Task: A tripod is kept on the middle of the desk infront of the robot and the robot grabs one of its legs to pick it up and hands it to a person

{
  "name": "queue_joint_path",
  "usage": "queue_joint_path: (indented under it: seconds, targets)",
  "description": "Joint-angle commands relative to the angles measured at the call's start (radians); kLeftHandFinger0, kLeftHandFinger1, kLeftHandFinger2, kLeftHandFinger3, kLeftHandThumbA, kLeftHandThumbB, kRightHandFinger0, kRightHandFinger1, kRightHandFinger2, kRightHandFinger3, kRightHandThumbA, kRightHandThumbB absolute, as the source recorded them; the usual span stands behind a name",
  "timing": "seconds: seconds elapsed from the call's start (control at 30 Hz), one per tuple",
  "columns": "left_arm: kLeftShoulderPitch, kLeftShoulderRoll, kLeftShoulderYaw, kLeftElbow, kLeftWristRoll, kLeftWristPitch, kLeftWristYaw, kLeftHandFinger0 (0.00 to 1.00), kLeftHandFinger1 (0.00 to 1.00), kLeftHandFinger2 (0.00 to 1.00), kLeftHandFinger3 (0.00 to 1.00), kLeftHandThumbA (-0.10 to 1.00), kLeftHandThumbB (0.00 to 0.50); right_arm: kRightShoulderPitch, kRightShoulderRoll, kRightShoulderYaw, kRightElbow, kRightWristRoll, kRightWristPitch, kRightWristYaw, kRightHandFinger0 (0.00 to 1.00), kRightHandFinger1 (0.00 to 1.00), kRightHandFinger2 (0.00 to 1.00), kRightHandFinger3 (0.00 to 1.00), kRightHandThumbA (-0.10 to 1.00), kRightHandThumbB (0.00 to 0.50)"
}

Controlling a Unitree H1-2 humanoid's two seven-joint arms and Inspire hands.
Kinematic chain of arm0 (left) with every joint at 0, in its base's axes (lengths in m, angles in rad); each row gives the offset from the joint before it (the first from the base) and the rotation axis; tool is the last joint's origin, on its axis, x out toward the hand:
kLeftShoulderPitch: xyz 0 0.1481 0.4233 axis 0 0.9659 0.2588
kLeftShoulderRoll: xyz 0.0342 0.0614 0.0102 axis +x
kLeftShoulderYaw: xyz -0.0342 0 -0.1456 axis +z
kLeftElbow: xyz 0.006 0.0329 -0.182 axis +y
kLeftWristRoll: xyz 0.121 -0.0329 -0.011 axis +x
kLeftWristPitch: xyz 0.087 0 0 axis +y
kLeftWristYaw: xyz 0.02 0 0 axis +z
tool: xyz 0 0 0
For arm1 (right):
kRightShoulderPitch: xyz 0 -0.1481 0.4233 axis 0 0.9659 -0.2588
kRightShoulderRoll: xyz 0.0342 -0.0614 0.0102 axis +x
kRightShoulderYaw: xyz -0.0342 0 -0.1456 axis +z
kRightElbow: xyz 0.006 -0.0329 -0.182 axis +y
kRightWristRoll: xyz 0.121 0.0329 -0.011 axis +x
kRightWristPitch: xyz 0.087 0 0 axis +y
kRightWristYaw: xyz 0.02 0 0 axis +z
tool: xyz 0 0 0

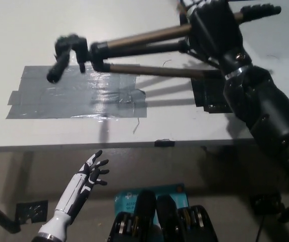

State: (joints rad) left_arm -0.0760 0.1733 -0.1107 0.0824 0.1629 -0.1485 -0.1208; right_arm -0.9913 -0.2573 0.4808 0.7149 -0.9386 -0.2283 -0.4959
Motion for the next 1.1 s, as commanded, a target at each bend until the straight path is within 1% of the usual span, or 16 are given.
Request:
queue_joint_path:
  seconds: [0.0,0.1,0.13,0.23,0.27,0.37,0.47,0.67,0.77,0.83,0.87,0.9,0.93,0.97,1.0,1.07]
  targets:
    - [-0.009,0.016,-0.001,-0.033,0.004,-0.014,-0.007,0.67,0.8,0.87,1.0,1.0,0.114,-0.106,-0.014,0.02,0.024,-0.02,-0.029,0.01,0.0,0.44,0.82,0.87,-0.1,0.21]
    - [-0.007,0.019,-0.005,-0.039,0.014,-0.01,-0.009,0.68,0.8,0.87,1.0,1.0,0.13,-0.107,-0.002,0.036,0.082,-0.013,-0.042,-0.008,0.0,0.36,0.74,0.75,-0.1,0.233]
    - [-0.006,0.019,-0.006,-0.039,0.014,-0.013,-0.009,0.68,0.81,0.88,1.0,1.0,0.123,-0.104,0.002,0.041,0.095,-0.013,-0.035,0.001,0.0,0.35,0.73,0.75,-0.1,0.232]
    - [-0.002,0.017,-0.008,-0.038,0.011,-0.014,-0.012,0.69,0.82,0.89,1.0,1.0,0.1,-0.102,0.007,0.046,0.113,-0.013,-0.028,0.002,0.0,0.34,0.73,0.74,-0.1,0.218]
    - [-0.003,0.016,-0.009,-0.038,0.013,-0.014,-0.011,0.69,0.82,0.89,1.0,1.0,0.097,-0.108,0.01,0.046,0.125,-0.01,-0.03,-0.003,0.0,0.34,0.73,0.74,-0.1,0.187]
    - [-0.009,0.016,-0.009,-0.038,0.016,-0.015,-0.009,0.69,0.81,0.88,1.0,1.0,0.107,-0.13,0.019,0.044,0.16,-0.007,-0.035,-0.022,0.0,0.38,0.81,0.82,-0.1,0.17]
    - [-0.013,0.016,-0.011,-0.037,0.023,-0.017,-0.007,0.69,0.81,0.88,1.0,1.0,0.118,-0.151,0.026,0.046,0.192,-0.014,-0.037,-0.058,0.0,0.38,0.8,0.81,-0.1,0.165]
    - [0.0,0.018,-0.016,-0.036,0.034,-0.027,-0.004,0.69,0.79,0.85,1.0,1.0,0.094,-0.133,0.03,0.032,0.124,-0.014,0.012,-0.037,0.0,0.35,0.79,0.83,-0.1,0.16]
    - [0.006,0.016,-0.015,-0.038,0.031,-0.023,-0.006,0.69,0.79,0.85,1.0,1.0,0.119,-0.121,0.025,0.031,0.088,-0.025,0.063,0.008,0.0,0.39,0.83,0.86,-0.1,0.155]
    - [0.009,0.014,-0.014,-0.04,0.032,-0.022,-0.004,0.69,0.78,0.84,1.0,1.0,0.114,-0.112,0.023,0.025,0.062,-0.015,0.09,0.053,0.01,0.34,0.65,0.69,-0.05,0.172]
    - [0.009,0.014,-0.014,-0.04,0.033,-0.022,-0.004,0.69,0.78,0.84,1.0,1.0,0.107,-0.102,0.021,0.015,0.036,-0.001,0.103,0.082,0.17,0.42,0.57,0.66,0.29,0.252]
    - [0.012,0.017,-0.013,-0.044,0.032,-0.019,-0.006,0.69,0.78,0.83,1.0,1.0,0.099,-0.093,0.02,0.005,0.009,0.018,0.109,0.121,0.55,0.76,0.83,0.93,0.45,0.325]
    - [0.014,0.02,-0.013,-0.048,0.032,-0.017,-0.007,0.68,0.78,0.83,1.0,1.0,0.1,-0.08,0.012,-0.008,-0.039,0.059,0.123,0.21,1.0,1.0,1.0,1.0,0.64,0.424]
    - [0.016,0.019,-0.014,-0.051,0.032,-0.015,-0.009,0.68,0.78,0.83,1.0,1.0,0.1,-0.066,0.001,-0.023,-0.098,0.105,0.139,0.315,1.0,1.0,1.0,1.0,0.65,0.427]
    - [0.016,0.017,-0.014,-0.056,0.032,-0.001,-0.011,0.68,0.78,0.83,1.0,1.0,0.101,-0.046,-0.031,-0.053,-0.229,0.26,0.18,0.55,1.0,1.0,1.0,1.0,0.75,0.491]
    - [0.018,0.016,-0.012,-0.062,0.027,0.008,-0.013,0.68,0.78,0.83,1.0,1.0,0.084,-0.042,-0.063,-0.056,-0.346,0.373,0.263,0.742,1.0,1.0,1.0,1.0,0.77,0.5]
